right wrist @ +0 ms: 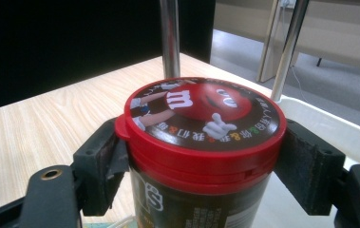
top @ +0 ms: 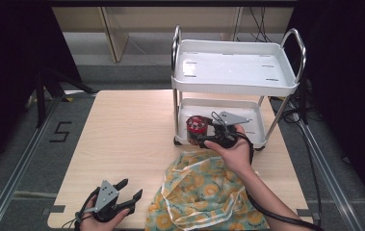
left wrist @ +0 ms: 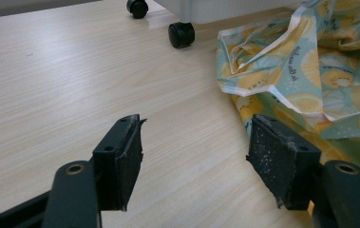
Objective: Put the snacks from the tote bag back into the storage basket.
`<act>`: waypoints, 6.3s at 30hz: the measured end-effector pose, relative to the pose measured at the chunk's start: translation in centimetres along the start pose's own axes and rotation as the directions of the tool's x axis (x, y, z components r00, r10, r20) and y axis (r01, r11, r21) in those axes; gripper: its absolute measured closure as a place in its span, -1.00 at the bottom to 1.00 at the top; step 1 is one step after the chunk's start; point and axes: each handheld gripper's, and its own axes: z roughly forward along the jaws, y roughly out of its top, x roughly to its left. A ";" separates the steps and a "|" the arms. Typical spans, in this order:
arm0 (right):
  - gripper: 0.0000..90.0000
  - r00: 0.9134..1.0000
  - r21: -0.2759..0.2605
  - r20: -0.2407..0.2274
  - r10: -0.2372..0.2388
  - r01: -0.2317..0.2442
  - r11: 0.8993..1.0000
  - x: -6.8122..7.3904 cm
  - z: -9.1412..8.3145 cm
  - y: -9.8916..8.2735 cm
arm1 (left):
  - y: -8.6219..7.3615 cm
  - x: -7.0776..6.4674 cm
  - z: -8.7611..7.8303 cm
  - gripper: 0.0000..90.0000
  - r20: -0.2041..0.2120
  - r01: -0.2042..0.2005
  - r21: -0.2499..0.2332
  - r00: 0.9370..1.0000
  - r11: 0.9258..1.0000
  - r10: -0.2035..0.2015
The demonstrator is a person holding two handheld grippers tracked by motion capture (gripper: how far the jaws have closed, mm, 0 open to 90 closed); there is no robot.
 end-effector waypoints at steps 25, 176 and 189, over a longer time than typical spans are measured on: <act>-0.42 0.999 0.009 0.041 0.004 -0.005 1.000 -0.6 1.6 0.5 | 0.0 0.0 0.0 -0.22 0.006 -0.003 -0.003 1.000 1.000 0.003; -0.43 0.991 0.181 0.131 0.037 -0.060 0.982 -3.8 6.4 -1.4 | 0.1 -0.1 -0.2 -0.22 0.001 0.022 -0.008 1.000 1.000 -0.022; -0.44 0.987 0.212 0.158 0.007 -0.040 0.977 -3.2 6.0 -1.6 | 0.1 -0.1 -0.1 -0.22 0.004 0.008 -0.009 1.000 1.000 -0.008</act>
